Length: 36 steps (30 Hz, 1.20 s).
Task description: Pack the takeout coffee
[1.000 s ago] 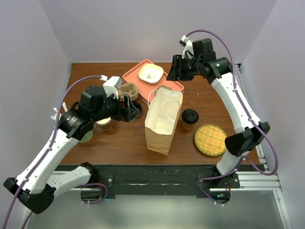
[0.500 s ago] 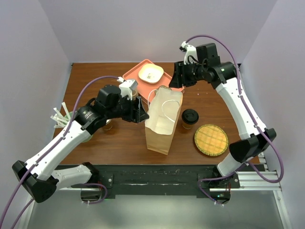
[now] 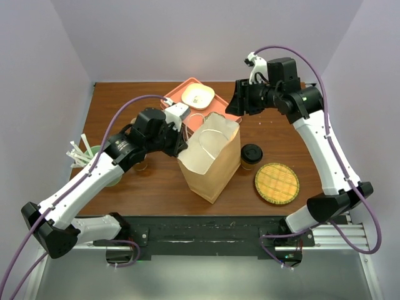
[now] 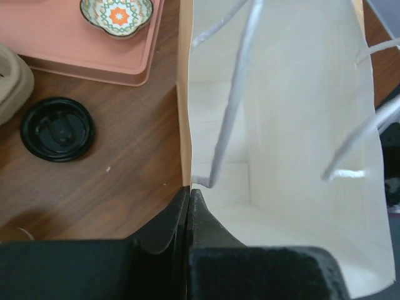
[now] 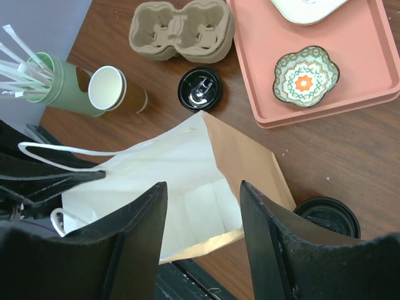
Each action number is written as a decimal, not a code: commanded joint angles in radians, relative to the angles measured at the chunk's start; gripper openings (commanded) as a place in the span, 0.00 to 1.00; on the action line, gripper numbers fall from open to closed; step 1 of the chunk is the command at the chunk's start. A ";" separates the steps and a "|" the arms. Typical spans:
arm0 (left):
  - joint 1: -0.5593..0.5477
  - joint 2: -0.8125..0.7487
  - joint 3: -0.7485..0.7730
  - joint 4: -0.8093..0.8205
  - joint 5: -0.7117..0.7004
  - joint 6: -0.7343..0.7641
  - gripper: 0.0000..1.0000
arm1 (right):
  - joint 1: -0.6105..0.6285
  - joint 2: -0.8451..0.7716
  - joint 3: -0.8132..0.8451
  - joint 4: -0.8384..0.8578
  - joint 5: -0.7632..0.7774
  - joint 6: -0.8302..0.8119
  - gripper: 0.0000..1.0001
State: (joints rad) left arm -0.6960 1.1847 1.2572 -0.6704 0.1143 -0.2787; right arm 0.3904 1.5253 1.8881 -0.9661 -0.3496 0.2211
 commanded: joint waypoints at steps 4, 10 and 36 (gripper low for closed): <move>-0.002 -0.059 -0.002 0.124 0.050 0.326 0.00 | -0.004 -0.068 0.031 -0.066 0.006 0.034 0.57; -0.002 -0.027 0.021 0.094 0.032 0.464 0.00 | -0.004 -0.120 -0.003 -0.112 -0.003 0.043 0.58; 0.000 0.089 0.149 -0.023 0.104 0.685 0.00 | -0.002 -0.152 -0.055 -0.155 0.120 0.037 0.51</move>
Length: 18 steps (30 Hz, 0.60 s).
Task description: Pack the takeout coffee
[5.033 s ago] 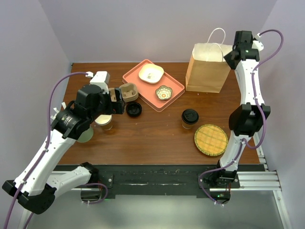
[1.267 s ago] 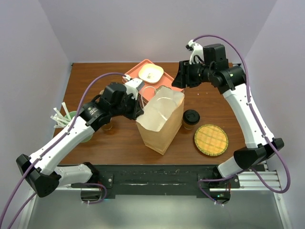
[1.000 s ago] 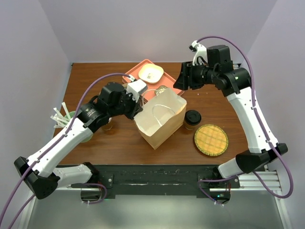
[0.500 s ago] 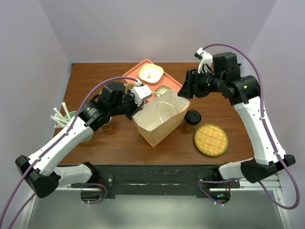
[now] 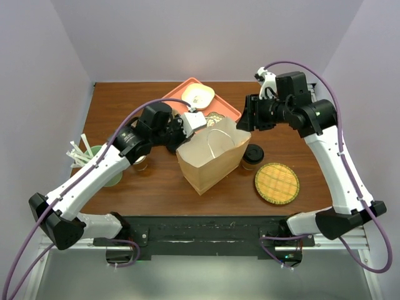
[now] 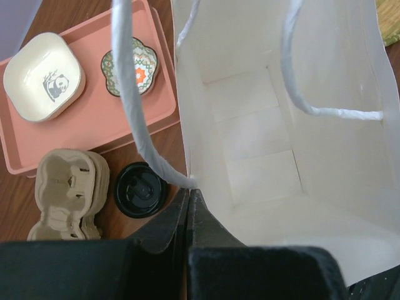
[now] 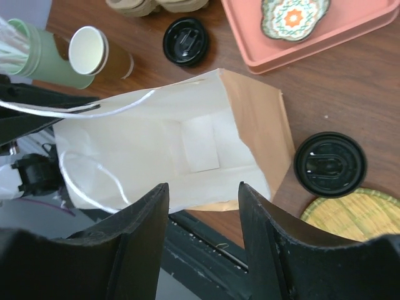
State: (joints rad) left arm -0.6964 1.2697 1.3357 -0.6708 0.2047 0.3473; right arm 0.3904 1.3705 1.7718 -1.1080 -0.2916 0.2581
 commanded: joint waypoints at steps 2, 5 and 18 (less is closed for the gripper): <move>0.000 0.010 0.088 -0.033 0.007 0.077 0.00 | -0.004 0.006 0.058 -0.010 0.072 -0.016 0.52; -0.002 0.011 0.111 -0.050 0.018 0.102 0.00 | -0.004 0.002 0.037 -0.012 0.089 -0.043 0.52; -0.002 0.022 0.077 -0.014 -0.125 0.107 0.13 | -0.002 -0.034 -0.029 0.017 0.054 -0.008 0.52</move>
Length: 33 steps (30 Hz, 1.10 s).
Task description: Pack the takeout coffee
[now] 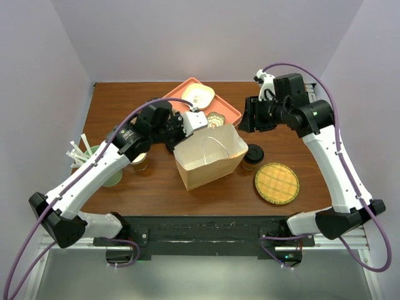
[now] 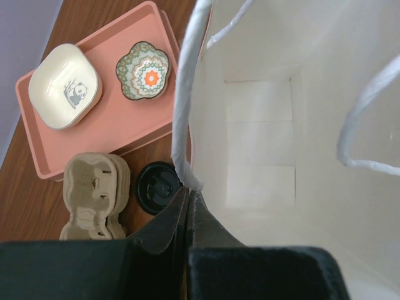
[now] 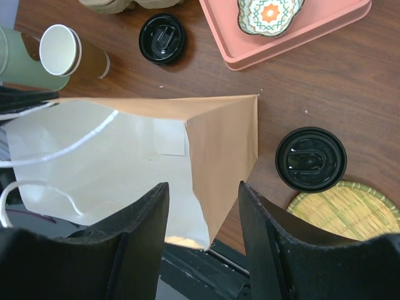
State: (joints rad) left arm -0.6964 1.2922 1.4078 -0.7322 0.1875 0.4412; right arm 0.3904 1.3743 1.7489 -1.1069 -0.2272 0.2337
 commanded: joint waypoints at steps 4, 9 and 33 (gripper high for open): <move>-0.002 -0.014 0.010 0.105 -0.232 -0.015 0.51 | -0.004 -0.053 -0.041 0.030 -0.011 0.030 0.52; -0.003 -0.021 0.052 0.166 -0.388 -0.120 0.70 | -0.002 -0.055 -0.051 0.047 -0.014 0.036 0.52; 0.242 0.176 0.240 -0.135 -0.776 -0.957 0.72 | 0.011 0.203 0.035 0.222 0.000 -0.077 0.48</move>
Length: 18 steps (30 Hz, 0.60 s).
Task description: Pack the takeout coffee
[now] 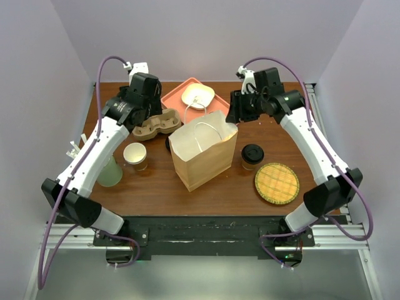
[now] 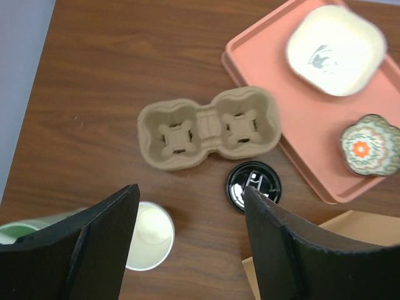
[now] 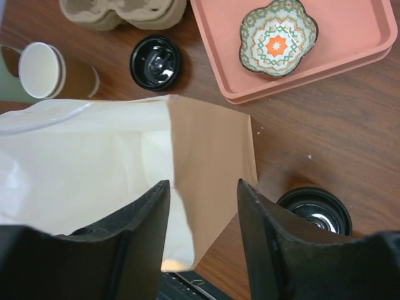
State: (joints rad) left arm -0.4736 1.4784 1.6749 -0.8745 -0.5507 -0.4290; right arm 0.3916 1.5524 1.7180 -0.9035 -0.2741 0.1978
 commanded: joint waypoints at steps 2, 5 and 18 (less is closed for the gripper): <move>0.027 0.014 -0.024 0.005 -0.070 -0.093 0.71 | 0.016 0.037 0.071 -0.014 0.084 -0.046 0.42; 0.041 0.037 -0.024 0.020 -0.087 -0.102 0.70 | 0.023 0.012 0.037 -0.012 0.096 -0.015 0.22; 0.099 0.160 -0.029 0.072 0.032 -0.044 0.65 | 0.026 -0.218 -0.243 0.069 0.082 0.310 0.01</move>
State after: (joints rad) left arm -0.3939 1.6138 1.6424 -0.8608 -0.5674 -0.4862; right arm 0.4133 1.4017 1.5421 -0.8982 -0.1753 0.3691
